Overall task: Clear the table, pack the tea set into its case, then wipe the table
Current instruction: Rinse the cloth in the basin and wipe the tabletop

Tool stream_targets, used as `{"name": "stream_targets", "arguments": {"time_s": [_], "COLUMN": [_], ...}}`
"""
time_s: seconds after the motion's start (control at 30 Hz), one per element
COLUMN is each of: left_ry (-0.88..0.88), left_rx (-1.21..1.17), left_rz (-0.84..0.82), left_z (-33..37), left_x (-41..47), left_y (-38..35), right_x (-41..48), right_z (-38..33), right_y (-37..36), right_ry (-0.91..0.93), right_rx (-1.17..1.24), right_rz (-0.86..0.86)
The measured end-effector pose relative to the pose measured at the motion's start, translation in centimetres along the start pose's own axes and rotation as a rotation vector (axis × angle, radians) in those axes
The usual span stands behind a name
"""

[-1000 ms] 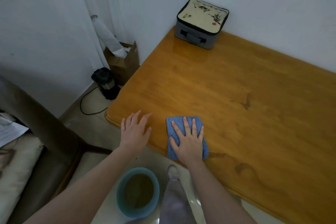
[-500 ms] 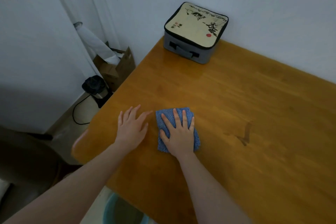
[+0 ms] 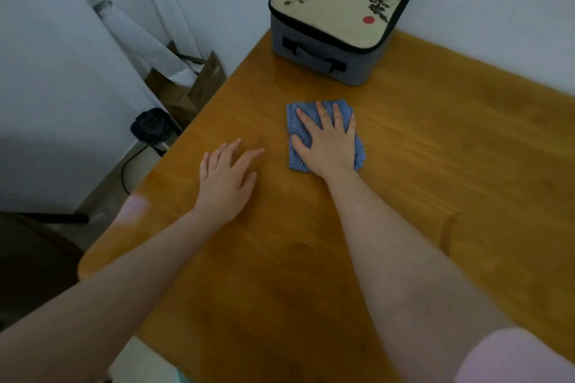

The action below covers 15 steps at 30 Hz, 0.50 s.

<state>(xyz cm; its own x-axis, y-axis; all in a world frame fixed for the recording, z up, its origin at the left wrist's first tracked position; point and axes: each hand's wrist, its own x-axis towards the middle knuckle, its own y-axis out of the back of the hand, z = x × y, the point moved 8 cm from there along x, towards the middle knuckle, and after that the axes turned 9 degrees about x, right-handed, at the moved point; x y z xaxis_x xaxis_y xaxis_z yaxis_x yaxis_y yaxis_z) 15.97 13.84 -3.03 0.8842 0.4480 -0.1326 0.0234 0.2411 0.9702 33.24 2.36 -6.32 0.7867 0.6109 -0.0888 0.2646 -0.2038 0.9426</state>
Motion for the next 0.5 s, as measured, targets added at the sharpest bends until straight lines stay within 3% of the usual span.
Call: {"name": "stream_targets", "arguments": {"time_s": [0.2, 0.5], "left_ry": [-0.052, -0.001], "left_rx": [0.02, 0.031], "left_rz": [0.013, 0.054], "left_z": [-0.6, -2.5], "left_x": [-2.0, -7.7], "left_y": [0.0, 1.0], "right_x": [-0.4, -11.5], "right_z": [0.0, -6.7], "right_y": [0.0, -3.3], "right_ry": [-0.042, 0.03], "right_rx": [0.048, 0.018], "right_rz": [-0.015, -0.076]}}
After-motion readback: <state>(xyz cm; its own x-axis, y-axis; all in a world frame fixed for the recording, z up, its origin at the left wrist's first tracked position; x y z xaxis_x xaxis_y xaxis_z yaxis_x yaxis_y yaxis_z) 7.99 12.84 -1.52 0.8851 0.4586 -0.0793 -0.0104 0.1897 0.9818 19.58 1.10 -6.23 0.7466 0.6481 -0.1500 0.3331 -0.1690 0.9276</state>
